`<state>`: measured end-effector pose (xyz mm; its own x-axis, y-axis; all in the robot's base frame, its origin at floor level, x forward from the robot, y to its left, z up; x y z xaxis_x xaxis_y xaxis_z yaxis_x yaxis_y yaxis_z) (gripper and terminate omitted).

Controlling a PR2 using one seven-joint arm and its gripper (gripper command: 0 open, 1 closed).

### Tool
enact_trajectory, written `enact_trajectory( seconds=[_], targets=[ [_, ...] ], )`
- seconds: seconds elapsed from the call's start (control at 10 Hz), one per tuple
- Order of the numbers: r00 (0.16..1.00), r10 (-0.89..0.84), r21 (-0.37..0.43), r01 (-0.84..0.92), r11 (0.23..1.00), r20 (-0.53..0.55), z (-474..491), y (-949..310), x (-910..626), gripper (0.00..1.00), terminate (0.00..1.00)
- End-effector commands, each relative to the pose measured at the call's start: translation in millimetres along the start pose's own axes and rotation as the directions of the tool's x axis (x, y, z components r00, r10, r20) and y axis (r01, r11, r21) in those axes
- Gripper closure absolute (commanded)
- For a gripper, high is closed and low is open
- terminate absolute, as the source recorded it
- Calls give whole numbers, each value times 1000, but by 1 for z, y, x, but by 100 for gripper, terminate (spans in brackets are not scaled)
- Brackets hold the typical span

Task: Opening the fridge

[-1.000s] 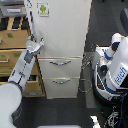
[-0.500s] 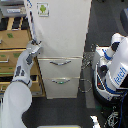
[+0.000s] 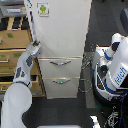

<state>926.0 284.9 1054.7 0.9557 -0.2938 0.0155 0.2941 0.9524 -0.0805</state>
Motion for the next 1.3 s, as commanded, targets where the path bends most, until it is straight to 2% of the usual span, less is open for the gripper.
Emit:
enact_trajectory(
  seconds=[0.1, 0.3, 0.4, 0.5, 0.6, 0.7, 0.8, 0.9, 1.0, 1.1, 1.2, 1.3],
  targets=[
    [1000, -5, 4, 5, 1000, -12, -15, 32, 6, 100, 0],
    [1000, -3, 4, 3, 1000, -13, -16, 34, 2, 100, 0],
    [976, -194, -25, 197, 980, 101, 33, -12, -70, 100, 0],
    [917, -326, -7, 337, 942, 228, 106, -48, -167, 100, 0],
    [888, -366, 9, 379, 925, 279, 139, -61, -212, 100, 0],
    [835, -425, 42, 439, 898, 349, 187, -86, -283, 100, 0],
    [737, -547, 156, 533, 831, 397, 237, -151, -408, 100, 0],
    [703, -584, 190, 560, 806, 406, 250, -176, -452, 100, 0],
    [615, -647, 236, 616, 751, 451, 293, -242, -588, 100, 0],
    [588, -660, 246, 631, 736, 468, 306, -265, -632, 100, 0],
    [509, -710, 290, 673, 681, 487, 319, -330, -744, 100, 0],
    [421, -750, 289, 737, 611, 510, 317, -389, -881, 100, 0]
  ],
)
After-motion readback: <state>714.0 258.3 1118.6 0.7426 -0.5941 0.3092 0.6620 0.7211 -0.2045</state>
